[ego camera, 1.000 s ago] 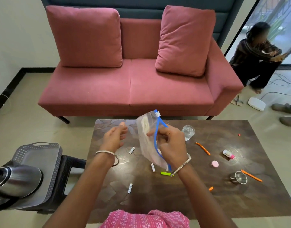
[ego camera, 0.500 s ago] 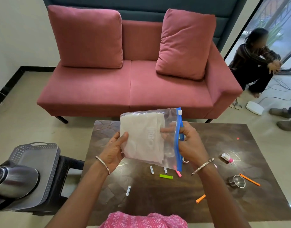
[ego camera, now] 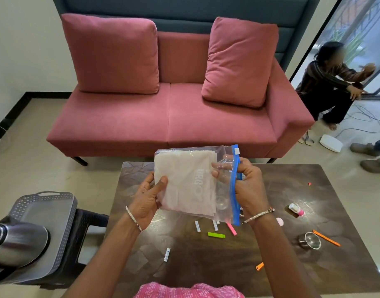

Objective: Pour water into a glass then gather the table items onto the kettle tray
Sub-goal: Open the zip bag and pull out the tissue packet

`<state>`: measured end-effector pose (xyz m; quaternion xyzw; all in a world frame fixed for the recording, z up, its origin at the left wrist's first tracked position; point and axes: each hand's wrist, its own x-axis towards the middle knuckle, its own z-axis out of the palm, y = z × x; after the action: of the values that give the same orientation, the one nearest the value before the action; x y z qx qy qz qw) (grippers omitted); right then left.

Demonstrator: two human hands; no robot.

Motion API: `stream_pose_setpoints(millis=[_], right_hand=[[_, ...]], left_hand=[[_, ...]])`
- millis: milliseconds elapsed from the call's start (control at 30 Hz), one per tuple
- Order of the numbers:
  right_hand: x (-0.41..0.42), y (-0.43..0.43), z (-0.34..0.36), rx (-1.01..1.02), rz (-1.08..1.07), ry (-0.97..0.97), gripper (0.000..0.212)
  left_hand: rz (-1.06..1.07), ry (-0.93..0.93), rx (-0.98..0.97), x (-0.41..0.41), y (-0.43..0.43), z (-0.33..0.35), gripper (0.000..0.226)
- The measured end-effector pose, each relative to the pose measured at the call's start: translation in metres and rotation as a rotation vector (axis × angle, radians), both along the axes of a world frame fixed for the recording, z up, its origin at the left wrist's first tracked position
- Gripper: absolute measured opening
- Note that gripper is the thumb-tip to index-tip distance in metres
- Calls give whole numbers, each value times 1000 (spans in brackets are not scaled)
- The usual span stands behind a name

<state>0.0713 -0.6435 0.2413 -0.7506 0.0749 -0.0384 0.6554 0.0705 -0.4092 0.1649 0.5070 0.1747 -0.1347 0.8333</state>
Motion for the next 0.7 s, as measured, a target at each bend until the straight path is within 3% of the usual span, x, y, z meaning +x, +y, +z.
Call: stream_pose_setpoints(millis=[500,600,700], right_hand=[[5,13,-5,97,-32,144,24],[1,13,0,221,54,180,17],[-5,9,6,273,187,231,29]], left_hand=[[-50,-32,-5,-4,4,-1,41],[-76,-7,-14,-4,7,-1,42],[-82,57,-42,-5,12,-3,46]])
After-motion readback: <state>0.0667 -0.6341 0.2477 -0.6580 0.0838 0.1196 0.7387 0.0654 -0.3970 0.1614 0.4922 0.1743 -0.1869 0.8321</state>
